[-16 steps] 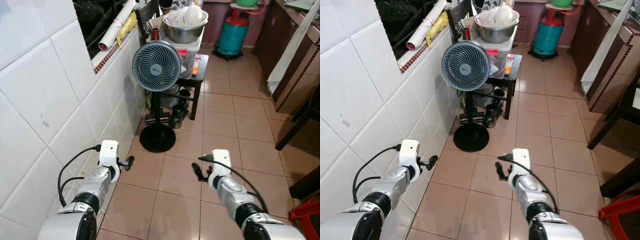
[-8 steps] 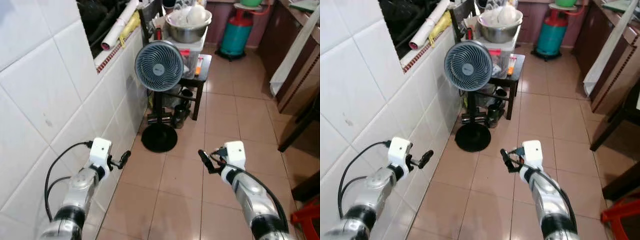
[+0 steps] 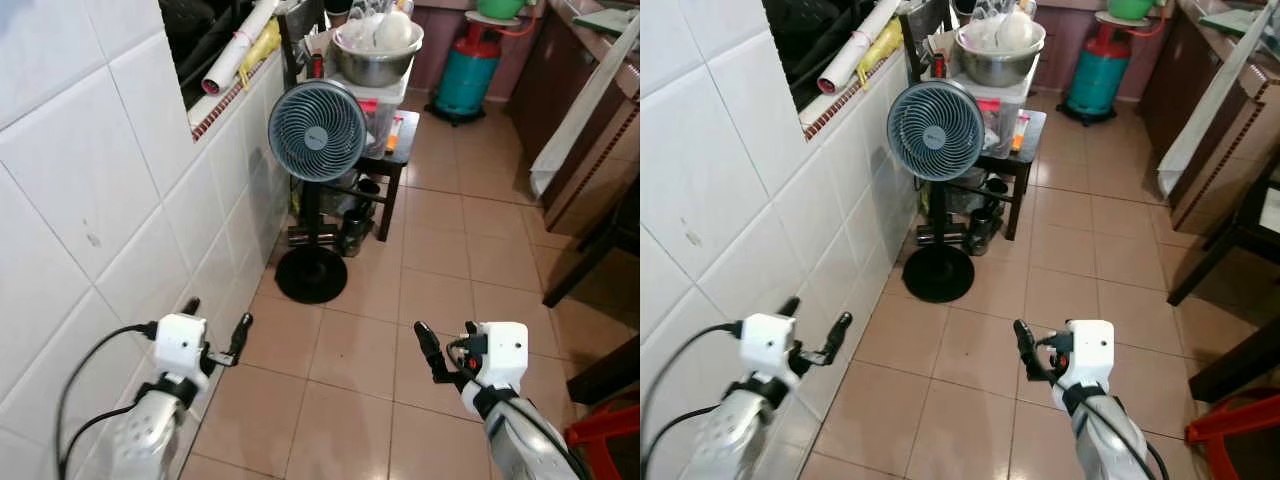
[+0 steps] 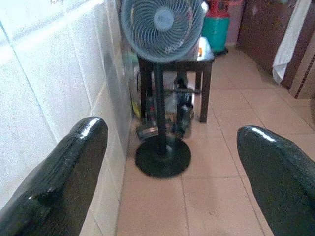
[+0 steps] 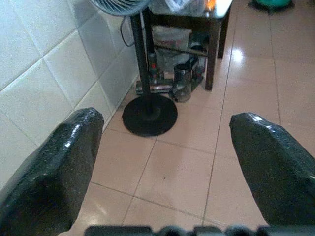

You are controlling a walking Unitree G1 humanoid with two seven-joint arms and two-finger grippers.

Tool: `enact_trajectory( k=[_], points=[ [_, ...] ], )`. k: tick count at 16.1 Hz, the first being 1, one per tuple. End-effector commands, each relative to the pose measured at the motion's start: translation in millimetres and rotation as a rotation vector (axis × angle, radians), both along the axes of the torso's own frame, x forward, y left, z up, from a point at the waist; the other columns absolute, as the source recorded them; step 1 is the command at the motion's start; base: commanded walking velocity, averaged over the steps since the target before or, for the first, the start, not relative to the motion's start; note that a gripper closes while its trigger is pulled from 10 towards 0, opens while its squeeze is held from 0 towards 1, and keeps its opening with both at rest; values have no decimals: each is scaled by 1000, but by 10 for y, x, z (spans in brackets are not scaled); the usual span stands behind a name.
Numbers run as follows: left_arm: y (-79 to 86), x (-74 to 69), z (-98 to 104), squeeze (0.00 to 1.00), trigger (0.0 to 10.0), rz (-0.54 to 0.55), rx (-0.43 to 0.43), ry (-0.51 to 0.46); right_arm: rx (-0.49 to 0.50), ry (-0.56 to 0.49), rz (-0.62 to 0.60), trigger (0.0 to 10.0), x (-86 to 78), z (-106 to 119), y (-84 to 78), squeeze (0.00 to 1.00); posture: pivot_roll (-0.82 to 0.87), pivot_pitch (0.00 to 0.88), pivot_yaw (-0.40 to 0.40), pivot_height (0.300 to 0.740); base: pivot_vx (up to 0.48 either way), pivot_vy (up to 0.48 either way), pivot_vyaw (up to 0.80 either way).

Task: Setting the table

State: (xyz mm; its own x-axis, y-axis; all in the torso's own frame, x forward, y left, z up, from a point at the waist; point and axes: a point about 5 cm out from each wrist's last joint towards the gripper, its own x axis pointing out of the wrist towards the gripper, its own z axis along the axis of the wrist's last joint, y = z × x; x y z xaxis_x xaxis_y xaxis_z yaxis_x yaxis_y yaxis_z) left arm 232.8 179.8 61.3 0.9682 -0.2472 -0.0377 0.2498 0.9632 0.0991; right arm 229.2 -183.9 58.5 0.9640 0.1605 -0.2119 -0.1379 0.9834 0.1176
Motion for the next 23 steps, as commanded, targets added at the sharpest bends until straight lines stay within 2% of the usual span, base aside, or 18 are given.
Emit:
enact_trajectory(
  k=[1,3,4,6,8,10,11,13,17,20,23],
  points=[
    [-14,-17,24,0,10000,1,23,1,3,-3,22,10000,-16,30,39,0,31,0,-22,740,0,0,0],
    [-4,-52,90,0,10000,33,38,-7,-30,9,6,10000,-56,79,15,0,31,0,-21,740,0,0,0],
    [-4,-55,125,0,10000,37,50,-10,3,19,6,10000,-73,91,9,0,33,0,-32,740,0,0,0],
    [-44,-89,195,0,10000,17,52,-9,-37,-10,-15,10000,-128,156,-27,0,21,0,-33,740,0,0,0],
    [-84,-117,236,0,10000,13,60,0,-19,-1,-50,10000,-186,172,-60,0,18,0,-35,740,0,0,0],
    [-55,-128,274,0,10000,6,119,-5,-6,44,-62,10000,-217,125,-44,0,20,0,-32,740,0,0,-800],
    [-68,-96,305,0,10000,-23,102,-3,-14,29,-61,10000,-197,139,-17,0,23,0,-30,740,0,0,-800],
    [-92,11,332,0,10000,17,59,-6,-12,17,-74,10000,-158,168,-6,0,9,0,-21,740,0,0,-800],
    [-180,73,321,0,10000,48,25,-5,-24,12,-120,10000,-154,186,-55,0,0,0,-13,740,0,0,-800],
    [-167,140,335,0,10000,58,2,-8,-71,-26,-145,10000,-114,226,-27,0,0,0,-23,740,0,0,-800],
    [-166,137,319,0,10000,57,2,-3,-90,-48,-153,10000,-77,275,-36,0,-4,0,-27,740,0,0,-800]
  ],
)
